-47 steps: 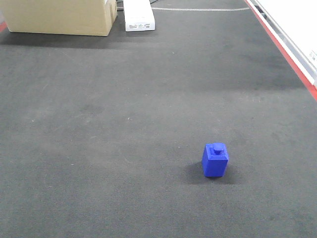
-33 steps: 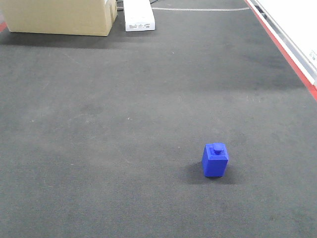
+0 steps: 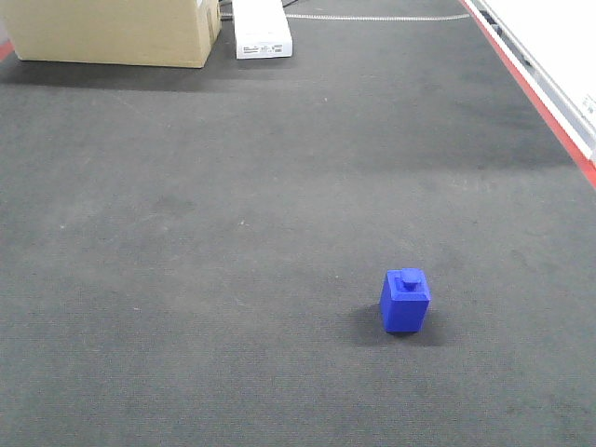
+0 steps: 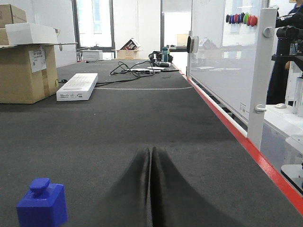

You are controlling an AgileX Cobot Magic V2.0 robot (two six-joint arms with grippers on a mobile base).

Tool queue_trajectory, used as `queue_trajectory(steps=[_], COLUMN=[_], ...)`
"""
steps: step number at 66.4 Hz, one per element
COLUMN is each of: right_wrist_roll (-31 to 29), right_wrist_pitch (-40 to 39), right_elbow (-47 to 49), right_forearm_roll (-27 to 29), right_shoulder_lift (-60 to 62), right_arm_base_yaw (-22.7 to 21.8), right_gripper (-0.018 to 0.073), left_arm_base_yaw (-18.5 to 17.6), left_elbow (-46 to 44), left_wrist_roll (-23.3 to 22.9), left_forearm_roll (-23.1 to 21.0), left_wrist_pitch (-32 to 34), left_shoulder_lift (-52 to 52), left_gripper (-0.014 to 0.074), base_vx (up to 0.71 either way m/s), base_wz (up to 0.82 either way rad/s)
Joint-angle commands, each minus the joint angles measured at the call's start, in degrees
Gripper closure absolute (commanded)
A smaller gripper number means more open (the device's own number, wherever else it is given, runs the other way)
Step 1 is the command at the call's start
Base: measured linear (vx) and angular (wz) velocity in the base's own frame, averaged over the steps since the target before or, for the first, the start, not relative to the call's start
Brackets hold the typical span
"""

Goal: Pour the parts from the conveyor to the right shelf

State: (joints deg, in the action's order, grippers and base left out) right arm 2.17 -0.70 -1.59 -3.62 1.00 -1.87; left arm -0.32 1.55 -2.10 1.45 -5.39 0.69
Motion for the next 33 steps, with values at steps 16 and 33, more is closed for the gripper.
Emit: queue_trajectory(steps=[16, 33], right_wrist_roll=[-0.60, -0.53], right_wrist_pitch=[-4.30, -7.82], right_elbow=[-0.49, -0.39], right_forearm_roll=[-0.60, -0.49], right_shoulder_lift=[0.29, 0.29], right_arm_base_yaw=[-0.34, -0.34], right_gripper=[0.0568, 0.0568], left_arm_base_yaw=[0.17, 0.17], left_elbow=[-1.11, -1.11], left_wrist_roll=[-0.44, -0.44], left_forearm_roll=[-0.35, -0.35], left_wrist_pitch=[4.15, 4.15], left_shoulder_lift=[0.73, 0.77], left_gripper=[0.0603, 0.0603], base_vx=[0.00, 0.00], base_wz=[0.00, 0.00])
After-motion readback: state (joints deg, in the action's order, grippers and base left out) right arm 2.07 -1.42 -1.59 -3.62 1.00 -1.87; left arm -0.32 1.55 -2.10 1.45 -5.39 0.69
